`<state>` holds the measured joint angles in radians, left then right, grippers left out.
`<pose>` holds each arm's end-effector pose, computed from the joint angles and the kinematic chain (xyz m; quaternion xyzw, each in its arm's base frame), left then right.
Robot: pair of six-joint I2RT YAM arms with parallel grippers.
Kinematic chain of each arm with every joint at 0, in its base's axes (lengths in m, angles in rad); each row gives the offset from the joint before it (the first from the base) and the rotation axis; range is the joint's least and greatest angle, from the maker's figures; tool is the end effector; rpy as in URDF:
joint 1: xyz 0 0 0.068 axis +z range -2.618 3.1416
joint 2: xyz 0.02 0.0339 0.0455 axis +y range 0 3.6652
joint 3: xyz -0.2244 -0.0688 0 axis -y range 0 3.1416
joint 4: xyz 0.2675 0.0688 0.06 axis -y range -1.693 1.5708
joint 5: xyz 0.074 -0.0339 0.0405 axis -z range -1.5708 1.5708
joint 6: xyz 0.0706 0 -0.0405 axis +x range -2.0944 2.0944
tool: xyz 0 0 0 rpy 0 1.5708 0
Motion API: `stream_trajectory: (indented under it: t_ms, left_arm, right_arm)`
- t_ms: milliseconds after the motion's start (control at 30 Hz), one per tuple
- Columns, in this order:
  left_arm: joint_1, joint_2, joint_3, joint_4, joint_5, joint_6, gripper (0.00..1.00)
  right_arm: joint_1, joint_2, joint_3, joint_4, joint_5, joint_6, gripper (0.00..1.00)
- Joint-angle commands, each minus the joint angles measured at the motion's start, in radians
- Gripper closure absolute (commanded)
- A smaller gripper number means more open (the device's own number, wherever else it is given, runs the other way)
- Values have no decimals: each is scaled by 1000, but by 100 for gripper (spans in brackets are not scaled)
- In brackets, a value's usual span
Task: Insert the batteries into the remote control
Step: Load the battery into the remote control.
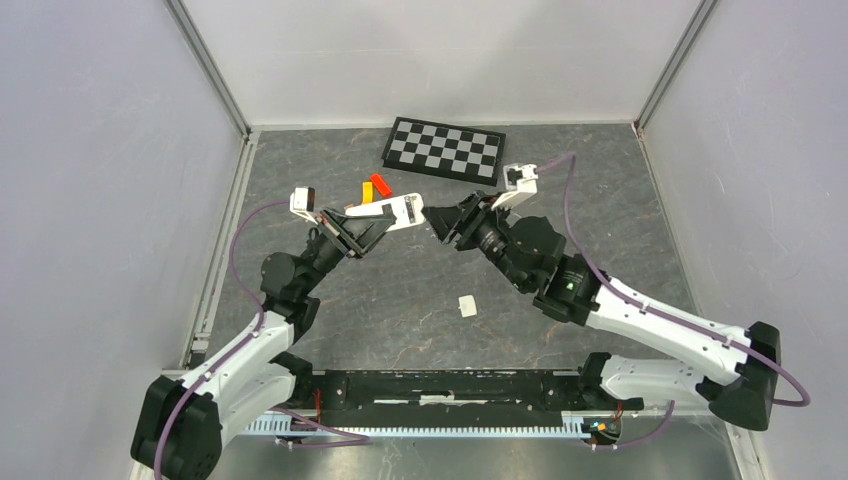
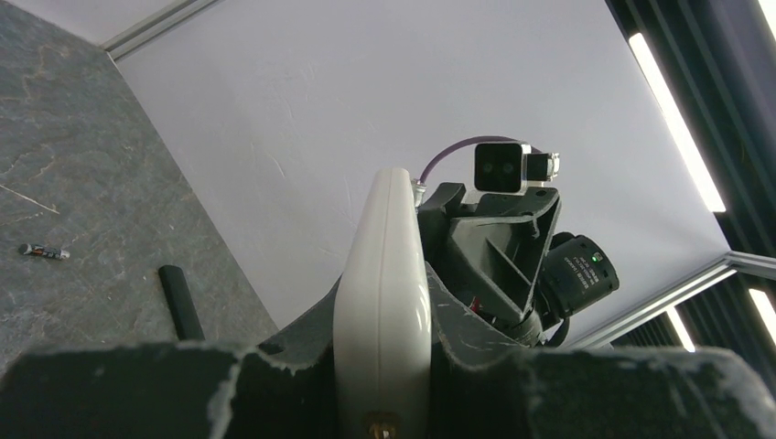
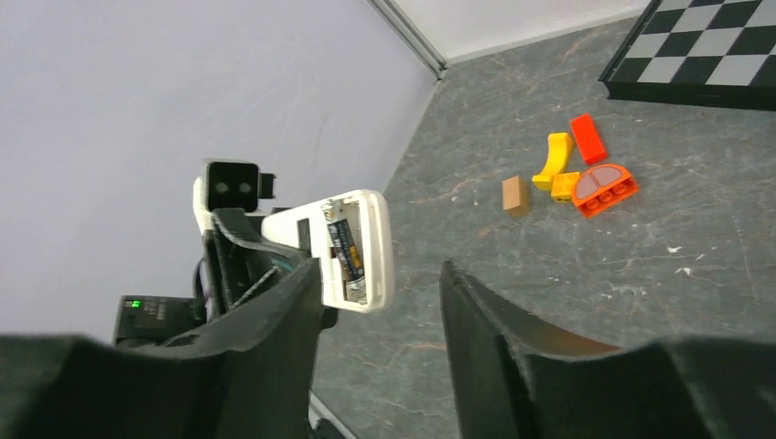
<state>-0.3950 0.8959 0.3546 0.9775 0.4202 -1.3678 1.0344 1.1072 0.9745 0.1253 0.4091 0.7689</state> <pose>0.2339 -0.1287 0.2608 -0.0902 0.5468 -0.7077 0.4382 0.1936 0.2706 0.3373 0.0499 0.7077 0.4516 0.5410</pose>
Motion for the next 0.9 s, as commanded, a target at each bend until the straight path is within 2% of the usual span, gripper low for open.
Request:
stream_trajectory:
  t_ms: [0,67,100,167,233,400,533,867]
  left_arm:
    - [1,-13,35,63,-9,45,98]
    - [1,-15,32,64,-9,48,98]
    - [1,-17,32,64,-9,51,98]
    - [0,-22,30,63,-9,57,98]
    - [0,-25,30,64,-9,64,98]
    - [0,-35,25,74,1,77,98]
    - [0,-43,13,82,4,93,98]
    - [0,-45,11,116,52,131,98]
  right_arm:
    - [5,-58,-57,73,-8,101,38]
    - [3,-56,-88,135,-42,160,17]
    - [3,-47,-96,161,-64,183,12]
    - [3,-18,-99,205,-119,248,5]
    - [3,10,-109,261,-156,319,2]
    - [3,53,-163,434,-165,450,2]
    - [3,75,-150,464,-143,488,2]
    - [-23,128,-120,527,-175,570,16]
